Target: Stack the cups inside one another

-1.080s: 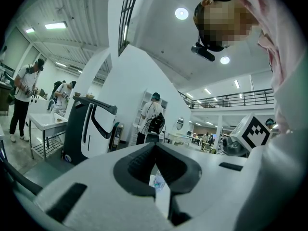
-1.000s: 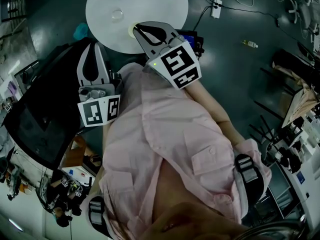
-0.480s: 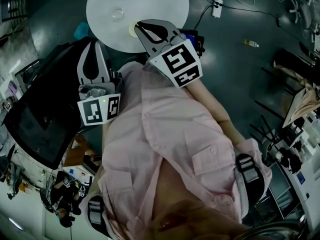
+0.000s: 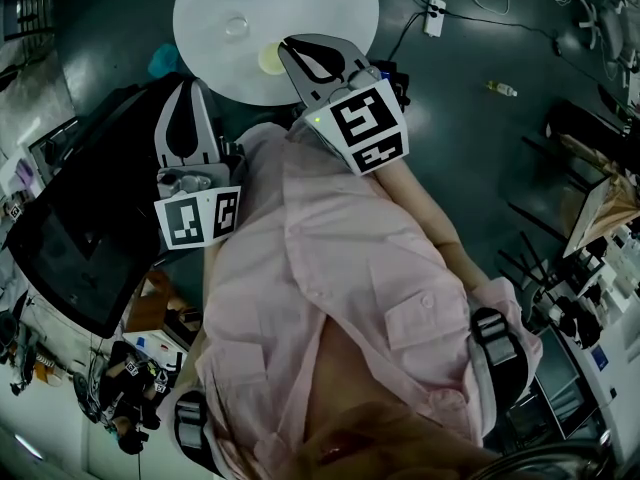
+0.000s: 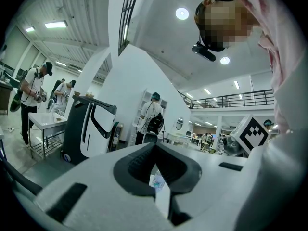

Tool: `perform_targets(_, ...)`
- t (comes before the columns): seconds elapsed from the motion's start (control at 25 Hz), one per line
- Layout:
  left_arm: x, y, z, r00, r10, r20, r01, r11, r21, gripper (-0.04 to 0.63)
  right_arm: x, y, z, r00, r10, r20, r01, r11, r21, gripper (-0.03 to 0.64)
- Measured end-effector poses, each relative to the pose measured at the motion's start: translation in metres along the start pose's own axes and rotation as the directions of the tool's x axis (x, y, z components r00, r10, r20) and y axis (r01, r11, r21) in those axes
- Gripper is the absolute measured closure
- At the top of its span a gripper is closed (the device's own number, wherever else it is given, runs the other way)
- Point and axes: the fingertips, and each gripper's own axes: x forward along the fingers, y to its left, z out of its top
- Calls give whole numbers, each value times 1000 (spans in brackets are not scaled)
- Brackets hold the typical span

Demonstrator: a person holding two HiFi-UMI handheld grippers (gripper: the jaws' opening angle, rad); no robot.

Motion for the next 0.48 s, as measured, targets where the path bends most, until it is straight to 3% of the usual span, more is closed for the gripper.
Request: perform_targets(0.48, 1, -2, -1, 1000, 2, -2, -2, 1000, -4, 580, 0, 2, -4, 1000, 5, -19, -5, 1000, -11, 580)
